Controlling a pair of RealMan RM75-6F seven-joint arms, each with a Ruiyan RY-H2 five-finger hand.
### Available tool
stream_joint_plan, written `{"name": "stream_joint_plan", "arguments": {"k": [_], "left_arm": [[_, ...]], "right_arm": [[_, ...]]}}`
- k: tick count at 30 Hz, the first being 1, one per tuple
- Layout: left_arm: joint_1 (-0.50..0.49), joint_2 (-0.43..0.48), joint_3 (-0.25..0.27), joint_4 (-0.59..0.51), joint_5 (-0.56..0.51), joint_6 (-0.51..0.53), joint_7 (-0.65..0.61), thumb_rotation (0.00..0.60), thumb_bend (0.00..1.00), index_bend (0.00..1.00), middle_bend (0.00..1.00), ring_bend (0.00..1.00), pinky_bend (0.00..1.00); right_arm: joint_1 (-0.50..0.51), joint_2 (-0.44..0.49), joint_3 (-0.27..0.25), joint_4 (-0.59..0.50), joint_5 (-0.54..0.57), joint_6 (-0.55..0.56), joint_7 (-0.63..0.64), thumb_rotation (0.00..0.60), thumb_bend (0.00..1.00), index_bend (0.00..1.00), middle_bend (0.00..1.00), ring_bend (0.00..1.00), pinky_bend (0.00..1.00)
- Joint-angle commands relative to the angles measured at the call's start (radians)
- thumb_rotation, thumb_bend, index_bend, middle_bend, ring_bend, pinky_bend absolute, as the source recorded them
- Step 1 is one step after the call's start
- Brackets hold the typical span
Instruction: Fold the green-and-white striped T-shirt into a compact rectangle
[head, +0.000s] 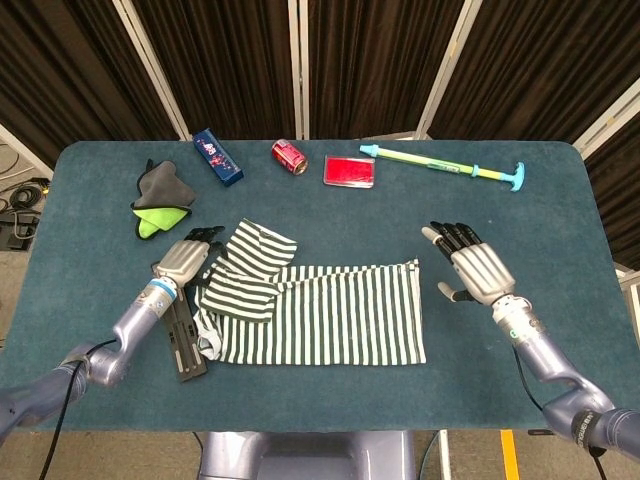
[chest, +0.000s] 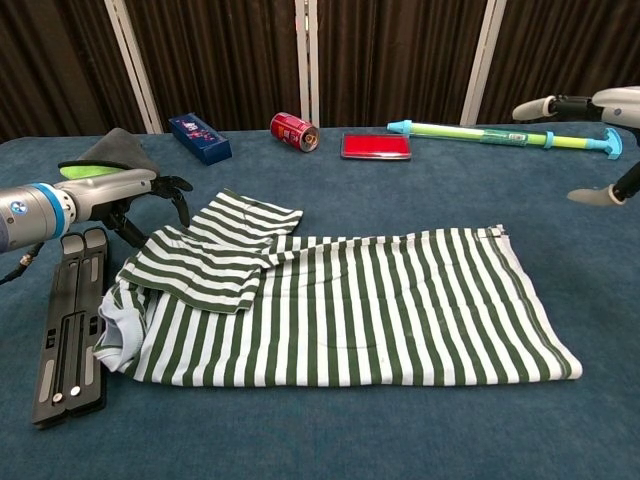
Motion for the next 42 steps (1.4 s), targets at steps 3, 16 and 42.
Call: {"name": "stream_joint_plan", "arguments": {"k": [3, 16, 42], "left_arm": [[0.023, 0.035, -0.015, -0.039, -0.016, 0.025, -0.012, 0.600, 0.28, 0.00, 0.00, 0.00, 0.00], [0.084, 0.210, -0.027, -0.176, -0.010, 0.105, -0.024, 0.600, 0.30, 0.00, 0.00, 0.00, 0.00], [-0.098, 0.137, -0.111, -0.287, -0.129, -0.019, 0.183, 0.600, 0.31, 0.00, 0.00, 0.00, 0.00]], "right_arm": [[-0.052, 0.043, -0.013, -0.070, -0.016, 0.068, -0.021, 0.600, 0.16, 0.02, 0.00, 0.00, 0.00], [-0.197, 0.131, -0.031, -0.225, -0.041, 0.258, -0.075, 0.600, 0.11, 0.01, 0.00, 0.00, 0.00], [-0.354, 0.082, 0.003, -0.173, -0.094, 0.487, -0.132, 0.600, 0.02, 0.03, 0.00, 0.00, 0.00]]}}
